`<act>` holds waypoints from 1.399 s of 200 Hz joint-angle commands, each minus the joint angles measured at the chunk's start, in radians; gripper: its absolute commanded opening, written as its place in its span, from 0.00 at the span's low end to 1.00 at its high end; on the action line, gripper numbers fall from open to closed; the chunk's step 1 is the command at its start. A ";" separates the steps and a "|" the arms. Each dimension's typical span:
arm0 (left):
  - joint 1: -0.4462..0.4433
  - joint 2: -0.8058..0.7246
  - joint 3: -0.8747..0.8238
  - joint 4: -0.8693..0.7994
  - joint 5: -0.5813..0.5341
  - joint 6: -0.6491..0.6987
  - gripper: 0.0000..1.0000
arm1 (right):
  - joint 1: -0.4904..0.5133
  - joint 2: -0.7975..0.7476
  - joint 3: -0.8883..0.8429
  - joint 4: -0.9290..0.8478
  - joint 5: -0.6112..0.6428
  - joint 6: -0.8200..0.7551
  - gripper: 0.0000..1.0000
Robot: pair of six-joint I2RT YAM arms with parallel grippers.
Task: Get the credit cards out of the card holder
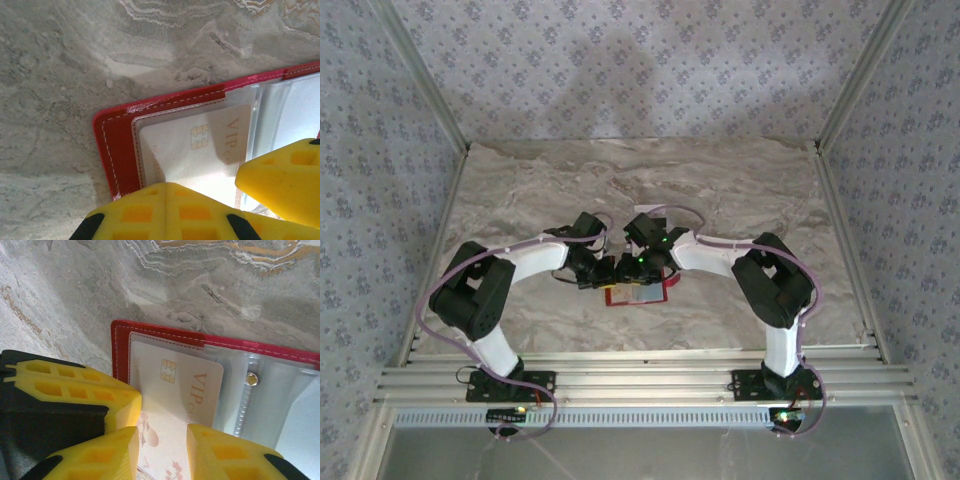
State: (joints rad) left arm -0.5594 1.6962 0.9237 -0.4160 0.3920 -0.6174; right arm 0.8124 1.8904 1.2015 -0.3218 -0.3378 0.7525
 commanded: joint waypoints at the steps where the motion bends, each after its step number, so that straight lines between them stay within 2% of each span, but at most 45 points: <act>1: -0.006 0.003 -0.023 -0.025 -0.035 0.019 0.03 | 0.005 0.003 0.000 0.016 -0.007 0.015 0.32; 157: -0.005 -0.042 -0.009 -0.061 -0.043 0.015 0.05 | 0.005 -0.004 -0.031 -0.088 0.126 -0.031 0.32; 230: -0.006 -0.028 -0.022 -0.048 -0.045 0.015 0.04 | -0.002 -0.006 -0.083 0.057 0.006 0.012 0.27; 280: -0.006 -0.017 -0.025 -0.044 -0.047 0.017 0.04 | -0.027 -0.056 -0.178 0.227 -0.078 0.061 0.24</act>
State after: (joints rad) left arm -0.5594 1.6829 0.9192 -0.4423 0.3653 -0.6174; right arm 0.7921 1.8648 1.0706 -0.1783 -0.3496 0.7757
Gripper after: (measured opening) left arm 0.049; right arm 0.247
